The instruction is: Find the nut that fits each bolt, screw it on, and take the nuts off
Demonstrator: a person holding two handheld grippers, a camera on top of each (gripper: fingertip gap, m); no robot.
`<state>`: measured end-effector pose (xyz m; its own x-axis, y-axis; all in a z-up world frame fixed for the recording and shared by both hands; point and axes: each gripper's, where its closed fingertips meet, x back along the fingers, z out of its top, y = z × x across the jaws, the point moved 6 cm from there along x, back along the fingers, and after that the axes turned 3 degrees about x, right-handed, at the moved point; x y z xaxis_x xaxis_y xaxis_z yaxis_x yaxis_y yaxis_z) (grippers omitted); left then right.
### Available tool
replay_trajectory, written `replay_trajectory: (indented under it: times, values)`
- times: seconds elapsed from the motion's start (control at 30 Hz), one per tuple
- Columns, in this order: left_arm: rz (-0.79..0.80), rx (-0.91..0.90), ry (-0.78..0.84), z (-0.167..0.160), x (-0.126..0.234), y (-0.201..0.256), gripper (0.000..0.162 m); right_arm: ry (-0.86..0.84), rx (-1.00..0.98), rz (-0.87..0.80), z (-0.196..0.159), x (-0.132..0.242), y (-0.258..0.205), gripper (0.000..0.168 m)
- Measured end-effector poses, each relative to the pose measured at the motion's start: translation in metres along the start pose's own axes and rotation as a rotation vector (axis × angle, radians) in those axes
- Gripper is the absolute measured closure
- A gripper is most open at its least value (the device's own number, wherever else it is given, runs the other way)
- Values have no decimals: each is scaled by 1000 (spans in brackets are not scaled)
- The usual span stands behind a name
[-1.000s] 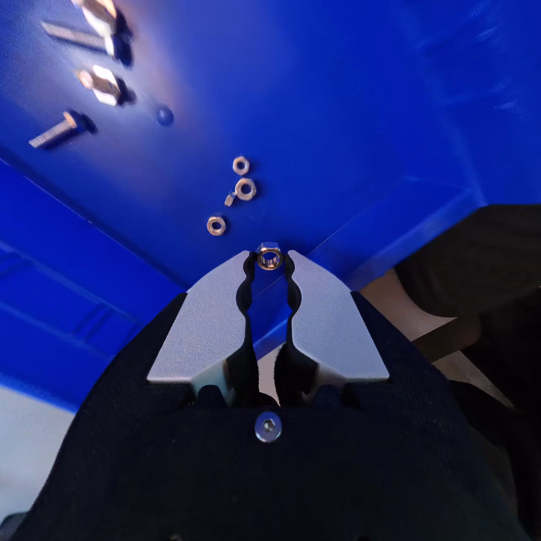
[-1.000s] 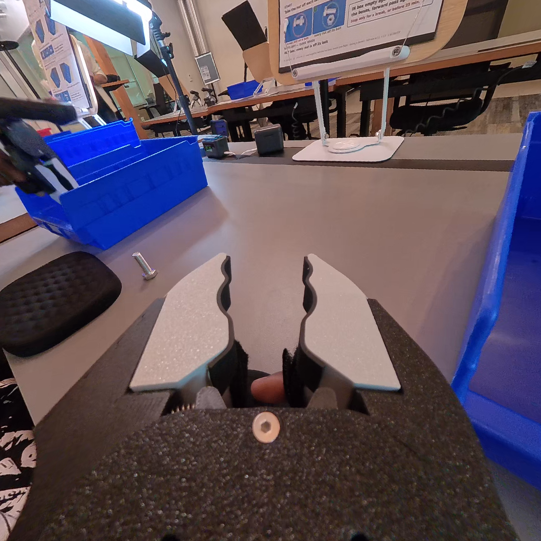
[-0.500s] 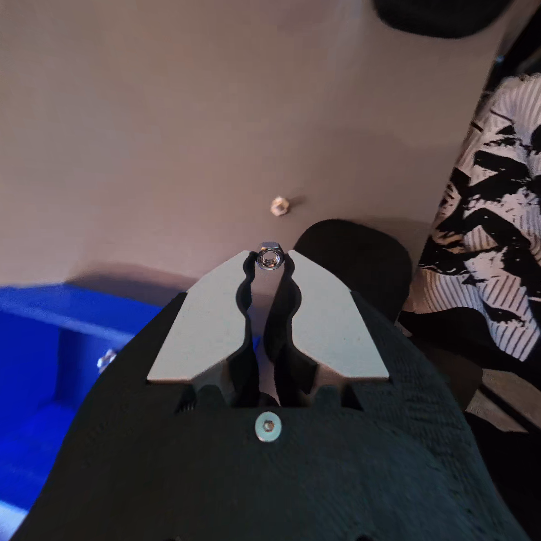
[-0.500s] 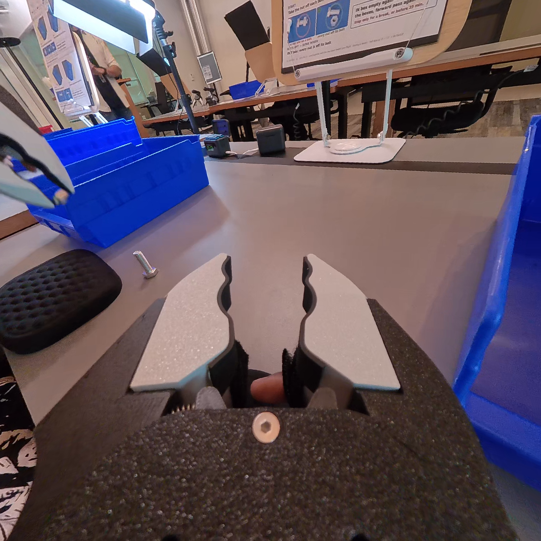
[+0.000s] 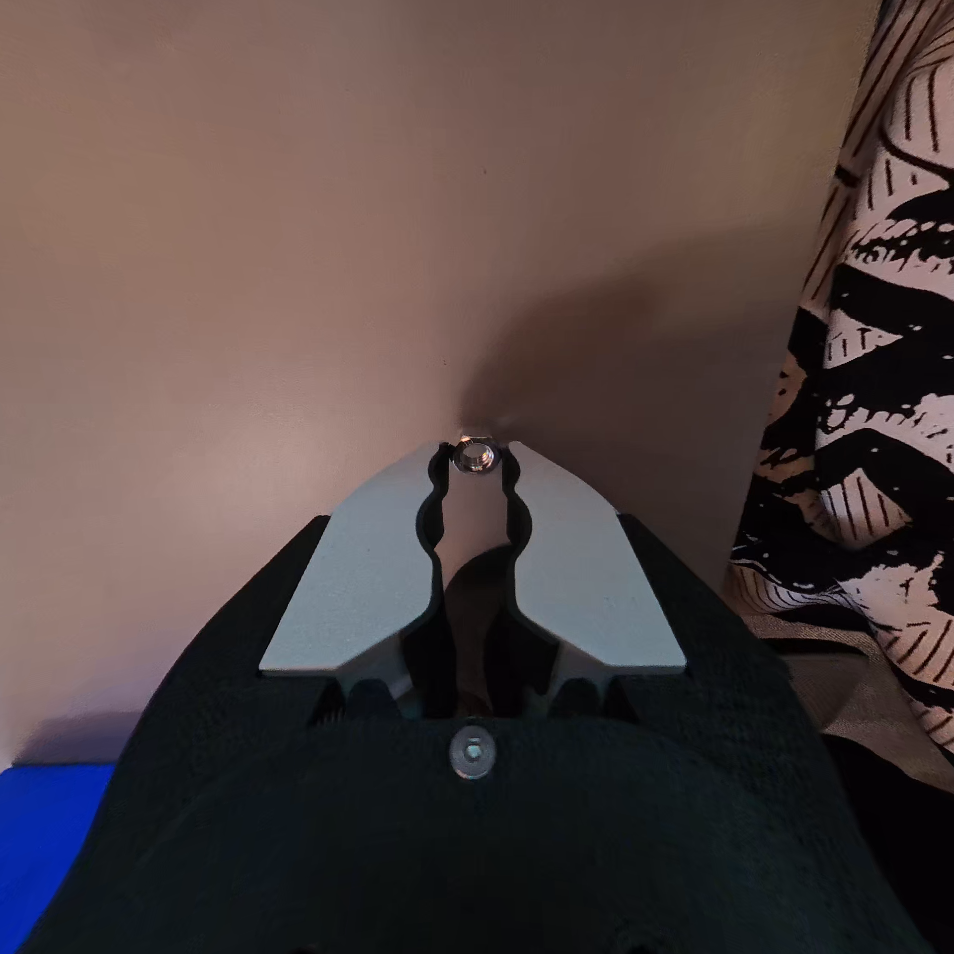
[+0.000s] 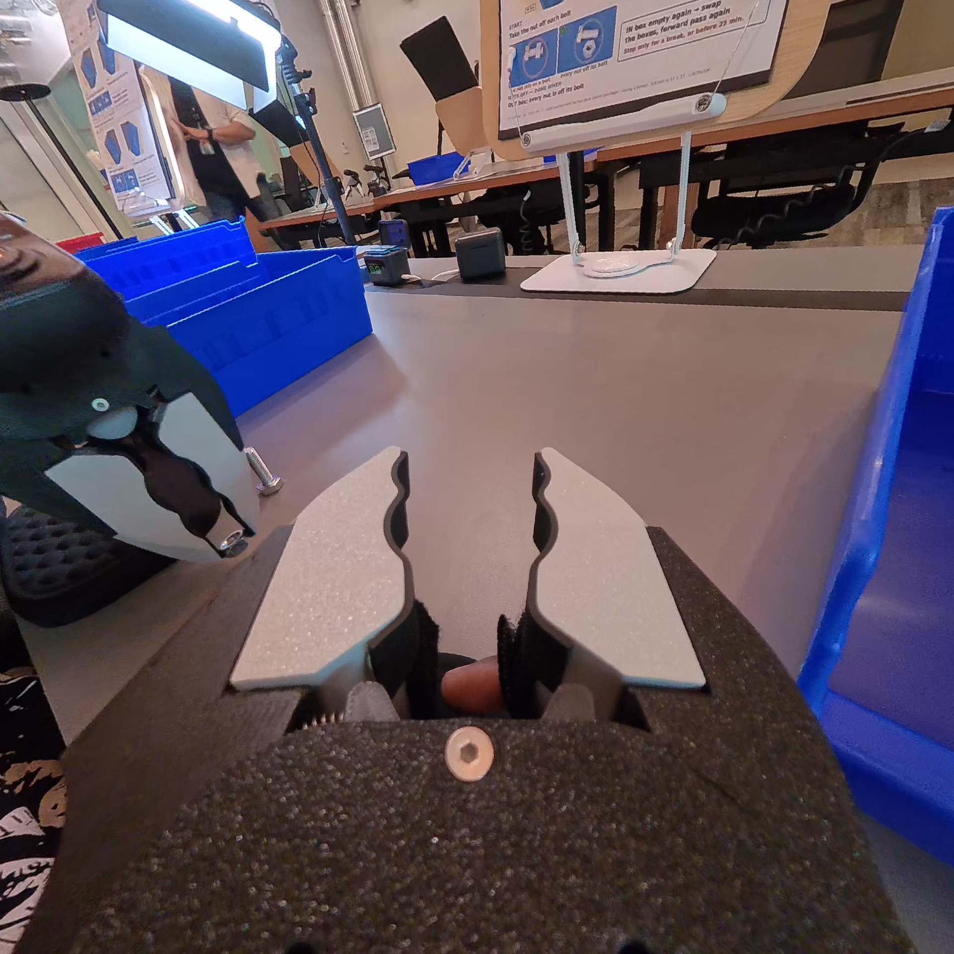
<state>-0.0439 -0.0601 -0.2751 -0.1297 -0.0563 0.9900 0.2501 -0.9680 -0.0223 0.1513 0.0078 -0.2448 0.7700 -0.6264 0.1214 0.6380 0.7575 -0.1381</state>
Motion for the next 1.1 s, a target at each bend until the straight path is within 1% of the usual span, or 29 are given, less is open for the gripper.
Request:
replay_trajectory:
  times: [0.4, 0.5, 0.57, 0.6, 0.67, 0.77, 0.83, 0.9, 0.97, 1.03, 1.1]
  values:
    - [-22, 1, -25, -3, -10, 1, 140, -7, 1, -1, 0, -1, 0, 122]
    - [-26, 11, 12, -3, -7, 2, 134, -14, 2, 0, 0, -2, -1, 122]
    - [-19, 33, 80, -5, 1, 2, 131, -27, 4, 5, 0, -3, -1, 121]
    - [-1, 57, 147, -6, 7, 0, 131, -37, 9, 9, -1, -4, -2, 121]
    - [26, 136, 365, -7, 23, -4, 129, -65, 32, 24, -1, -7, -6, 121]
    - [97, 247, 817, -15, 51, -11, 124, -105, 79, 72, 0, -18, -18, 120]
    - [187, 311, 1121, -30, 68, -13, 113, -133, 96, 140, 2, -29, -33, 119]
    - [300, 419, 1343, -52, 78, -15, 106, -160, 106, 222, 3, -43, -52, 119]
    - [373, 487, 1451, -71, 81, -13, 102, -194, 128, 296, 1, -58, -73, 120]
    - [396, 506, 1484, -82, 77, -9, 100, -234, 160, 374, -4, -73, -96, 120]
    - [387, 511, 1490, -87, 71, -6, 99, -285, 215, 433, -11, -87, -114, 129]
